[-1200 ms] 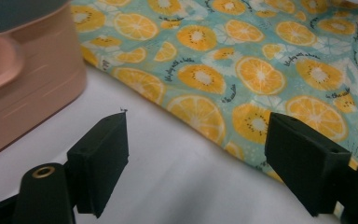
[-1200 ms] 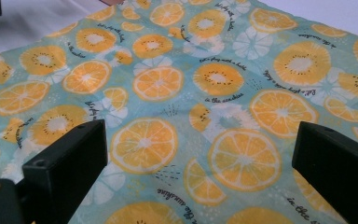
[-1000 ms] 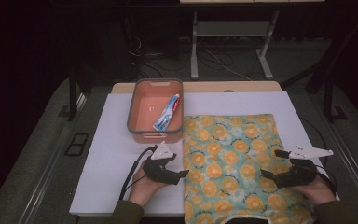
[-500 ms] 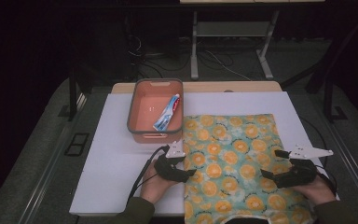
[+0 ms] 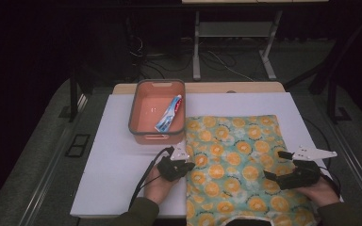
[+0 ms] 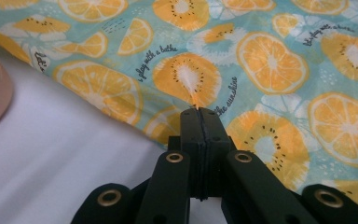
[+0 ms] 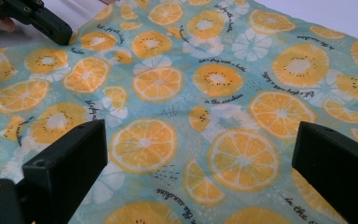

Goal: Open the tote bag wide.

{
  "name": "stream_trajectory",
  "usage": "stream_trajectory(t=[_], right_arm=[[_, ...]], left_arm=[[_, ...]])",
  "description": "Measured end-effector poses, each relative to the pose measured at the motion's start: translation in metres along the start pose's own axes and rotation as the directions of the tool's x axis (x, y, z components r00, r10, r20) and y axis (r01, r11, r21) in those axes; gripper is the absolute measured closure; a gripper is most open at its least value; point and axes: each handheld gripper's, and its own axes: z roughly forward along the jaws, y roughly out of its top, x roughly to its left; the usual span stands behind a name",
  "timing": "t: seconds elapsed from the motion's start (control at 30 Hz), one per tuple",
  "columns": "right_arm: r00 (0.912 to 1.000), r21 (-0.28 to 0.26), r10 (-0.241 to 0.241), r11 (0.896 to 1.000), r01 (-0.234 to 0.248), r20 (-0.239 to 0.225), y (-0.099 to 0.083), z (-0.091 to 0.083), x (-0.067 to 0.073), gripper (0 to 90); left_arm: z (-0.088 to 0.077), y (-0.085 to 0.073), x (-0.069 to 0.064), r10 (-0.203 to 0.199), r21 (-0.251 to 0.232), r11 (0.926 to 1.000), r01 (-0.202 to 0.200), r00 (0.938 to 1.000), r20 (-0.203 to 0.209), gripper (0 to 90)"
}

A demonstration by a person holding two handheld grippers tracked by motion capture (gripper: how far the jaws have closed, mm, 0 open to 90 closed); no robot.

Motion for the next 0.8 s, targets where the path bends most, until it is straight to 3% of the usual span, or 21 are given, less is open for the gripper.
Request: stream_trajectory(t=[0.13,0.37,0.5,0.6,0.7,0.8], right_arm=[[1.0,0.001,0.0,1.0,0.0,0.001,0.0,0.0,0.0,3.1],[1.0,-0.002,0.0,1.0,0.0,-0.001,0.0,-0.001,-0.001,3.1],[1.0,-0.001,0.003,1.0,-0.003,-0.002,0.0,-0.001,-0.001,3.1],[1.0,-0.002,0.004,1.0,-0.004,-0.001,0.0,-0.001,-0.001,3.1],[1.0,-0.003,0.004,1.0,-0.004,0.002,0.0,-0.002,0.0,3.1],[1.0,-0.001,0.003,1.0,-0.003,0.004,0.0,-0.002,-0.001,3.1]], left_arm=[[0.005,0.009,0.009,0.019,-0.008,0.9998,-0.019,0.9992,-0.036,89.8],[0.026,0.024,0.032,-0.002,-0.032,0.9995,-0.001,0.9971,-0.076,89.8],[0.026,0.025,0.033,-0.015,-0.045,0.9989,0.011,0.9961,-0.086,87.9],[0.016,0.027,0.031,-0.048,-0.062,0.9972,0.043,0.9953,-0.085,65.6],[0.0,0.026,0.022,-0.041,-0.063,0.9974,0.037,0.9963,-0.076,46.2],[-0.015,0.018,0.011,-0.029,-0.048,0.9985,0.026,0.9966,-0.077,40.5]])
